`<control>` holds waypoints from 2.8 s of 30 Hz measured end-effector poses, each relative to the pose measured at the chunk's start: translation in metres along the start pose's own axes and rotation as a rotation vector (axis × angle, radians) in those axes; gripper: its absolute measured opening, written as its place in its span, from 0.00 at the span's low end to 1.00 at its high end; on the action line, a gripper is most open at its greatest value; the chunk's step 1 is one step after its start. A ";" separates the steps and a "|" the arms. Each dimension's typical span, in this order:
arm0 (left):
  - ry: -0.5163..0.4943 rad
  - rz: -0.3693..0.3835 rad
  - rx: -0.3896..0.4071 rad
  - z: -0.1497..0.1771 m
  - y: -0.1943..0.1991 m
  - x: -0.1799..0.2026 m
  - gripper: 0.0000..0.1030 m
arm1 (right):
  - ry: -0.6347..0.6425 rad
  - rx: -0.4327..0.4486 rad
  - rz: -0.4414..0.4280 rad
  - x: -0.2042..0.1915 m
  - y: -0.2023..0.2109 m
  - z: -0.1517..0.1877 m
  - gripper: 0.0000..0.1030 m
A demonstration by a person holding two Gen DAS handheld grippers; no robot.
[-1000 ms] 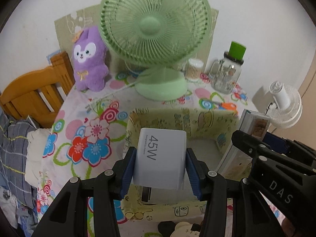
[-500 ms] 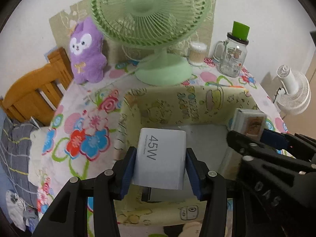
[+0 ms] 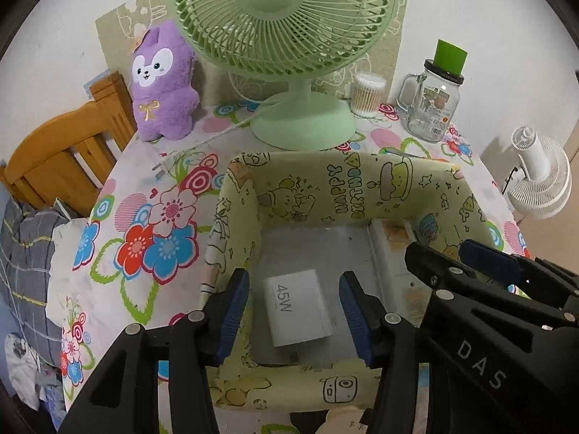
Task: Organize rigid objects
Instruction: 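Lower both items into the fabric box and open both tools, then lift both tools out of the fabric box and back away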
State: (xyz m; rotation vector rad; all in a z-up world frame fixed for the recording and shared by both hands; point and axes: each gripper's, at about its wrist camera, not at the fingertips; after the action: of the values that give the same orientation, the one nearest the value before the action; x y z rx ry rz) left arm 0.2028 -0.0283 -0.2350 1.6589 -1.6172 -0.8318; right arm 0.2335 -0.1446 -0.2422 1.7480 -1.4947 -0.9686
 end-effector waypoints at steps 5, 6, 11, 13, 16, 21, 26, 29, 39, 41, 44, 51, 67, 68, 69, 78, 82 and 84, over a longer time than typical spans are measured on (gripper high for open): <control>0.005 0.014 0.009 -0.002 0.012 -0.005 0.62 | -0.019 0.022 0.007 0.001 0.013 -0.001 0.67; 0.010 0.025 0.003 -0.002 0.013 -0.006 0.63 | -0.025 0.023 0.000 0.002 0.015 -0.001 0.71; 0.002 0.027 0.023 -0.001 0.026 -0.006 0.76 | -0.017 0.057 0.006 -0.005 0.032 0.002 0.86; -0.002 0.016 0.043 -0.001 0.033 -0.007 0.77 | -0.009 0.080 0.007 -0.007 0.040 0.002 0.88; 0.008 0.021 0.047 -0.002 0.042 -0.010 0.79 | -0.007 0.090 0.007 -0.008 0.048 0.002 0.90; 0.001 0.020 0.041 0.000 0.056 -0.011 0.79 | -0.001 0.102 0.042 -0.011 0.063 0.006 0.91; 0.006 0.026 0.039 0.003 0.068 -0.013 0.80 | 0.001 0.116 0.062 -0.012 0.078 0.011 0.91; 0.003 0.026 0.055 0.006 0.078 -0.012 0.81 | 0.007 0.134 0.064 -0.013 0.087 0.014 0.91; -0.001 0.037 0.092 0.013 0.107 -0.011 0.84 | 0.019 0.176 0.068 -0.017 0.121 0.025 0.91; -0.006 0.037 0.099 0.014 0.112 -0.010 0.84 | 0.024 0.179 0.074 -0.018 0.126 0.026 0.91; -0.013 0.046 0.101 0.017 0.121 -0.007 0.84 | 0.027 0.192 0.073 -0.017 0.136 0.030 0.91; -0.032 0.043 0.124 0.022 0.142 -0.004 0.84 | 0.033 0.243 0.082 -0.019 0.161 0.039 0.91; -0.059 0.062 0.122 0.045 0.173 0.006 0.84 | 0.037 0.303 0.124 -0.015 0.202 0.068 0.91; -0.062 0.065 0.125 0.046 0.174 0.007 0.84 | 0.038 0.307 0.127 -0.015 0.204 0.070 0.91; -0.065 0.067 0.128 0.047 0.175 0.008 0.84 | 0.041 0.311 0.130 -0.014 0.206 0.072 0.90; -0.082 0.097 0.145 0.061 0.183 0.017 0.84 | 0.029 0.318 0.127 -0.006 0.215 0.088 0.86; -0.085 0.115 0.139 0.068 0.182 0.021 0.84 | 0.021 0.314 0.121 -0.001 0.214 0.097 0.86; -0.082 0.120 0.138 0.071 0.181 0.022 0.84 | 0.019 0.312 0.117 0.002 0.214 0.100 0.86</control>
State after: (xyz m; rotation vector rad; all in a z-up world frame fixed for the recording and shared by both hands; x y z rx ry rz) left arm 0.0415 -0.0545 -0.1276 1.6202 -1.8483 -0.7512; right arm 0.0376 -0.1797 -0.1157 1.8499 -1.7893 -0.6857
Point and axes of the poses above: each gripper's, at about its wrist camera, not at the fingertips, and y roughly against the way its jaws point, x to its right, z to its underside, and after that the axes turned 2 degrees about x, right-handed
